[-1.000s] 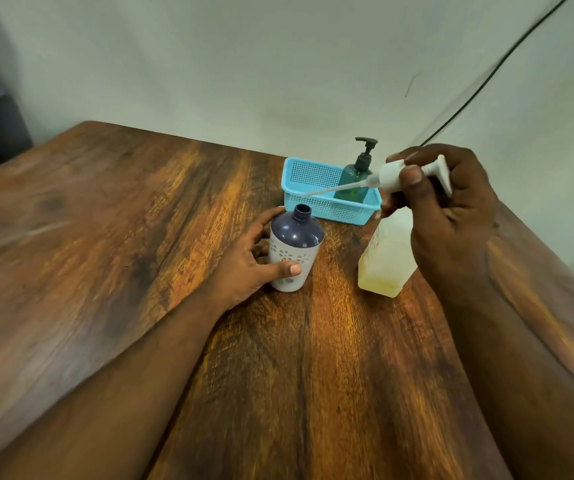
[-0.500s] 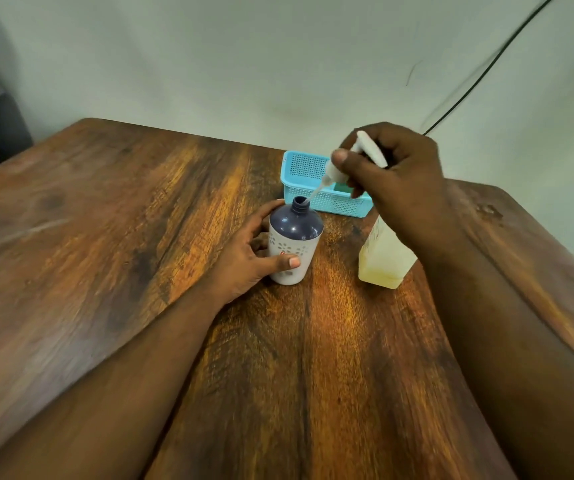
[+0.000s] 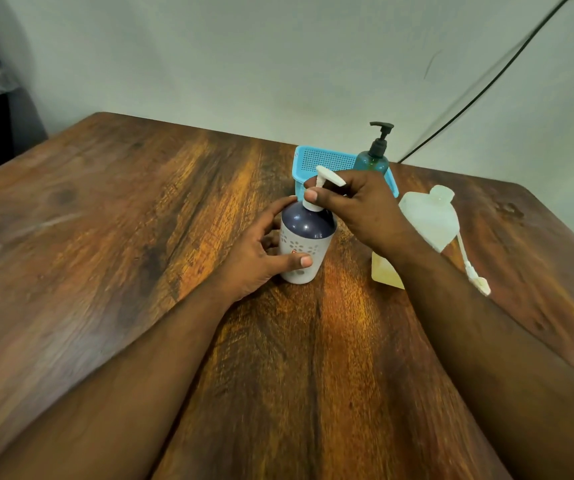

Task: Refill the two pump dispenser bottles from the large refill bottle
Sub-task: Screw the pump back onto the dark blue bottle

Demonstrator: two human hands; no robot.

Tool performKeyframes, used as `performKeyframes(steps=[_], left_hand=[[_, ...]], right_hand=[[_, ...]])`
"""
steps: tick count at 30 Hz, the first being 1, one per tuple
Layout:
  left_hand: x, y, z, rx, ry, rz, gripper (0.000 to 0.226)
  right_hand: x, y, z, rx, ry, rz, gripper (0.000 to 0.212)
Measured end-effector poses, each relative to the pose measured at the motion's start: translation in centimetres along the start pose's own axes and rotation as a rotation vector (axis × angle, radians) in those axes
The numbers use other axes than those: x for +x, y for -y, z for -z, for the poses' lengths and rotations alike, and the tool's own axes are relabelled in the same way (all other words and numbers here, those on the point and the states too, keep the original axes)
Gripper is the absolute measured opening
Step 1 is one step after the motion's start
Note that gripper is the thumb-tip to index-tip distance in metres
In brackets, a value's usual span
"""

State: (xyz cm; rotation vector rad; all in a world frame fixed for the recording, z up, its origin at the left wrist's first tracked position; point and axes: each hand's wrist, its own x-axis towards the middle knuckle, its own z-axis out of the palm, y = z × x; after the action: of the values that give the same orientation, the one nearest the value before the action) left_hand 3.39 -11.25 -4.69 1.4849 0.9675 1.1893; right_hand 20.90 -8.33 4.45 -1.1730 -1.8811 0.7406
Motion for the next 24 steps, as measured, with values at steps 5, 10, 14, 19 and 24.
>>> performKeyframes(steps=[5,10,14,19,24], left_hand=[[0.0,0.2,0.0,-0.011,-0.007,-0.006,0.089],[0.1,0.1,-0.2,-0.031,-0.005,-0.020,0.086],[0.1,0.1,-0.1,-0.038,0.001,-0.017,0.088],[0.2,0.2,-0.1,-0.046,0.003,-0.017,0.090],[0.3,0.4,0.0,-0.042,-0.002,-0.012,0.091]], right_hand=[[-0.9,-1.0,-1.6,0.241,-0.117,0.002,0.015],[-1.0,-2.0,-3.4,0.075,-0.236,0.054,0.036],[-1.5,-2.0,-4.2,0.009,-0.326,0.097,0.040],[-2.6,-2.5,-4.7,0.036,-0.415,0.133,0.046],[-3.1,-2.8,-5.2,0.221,-0.357,0.025,0.065]])
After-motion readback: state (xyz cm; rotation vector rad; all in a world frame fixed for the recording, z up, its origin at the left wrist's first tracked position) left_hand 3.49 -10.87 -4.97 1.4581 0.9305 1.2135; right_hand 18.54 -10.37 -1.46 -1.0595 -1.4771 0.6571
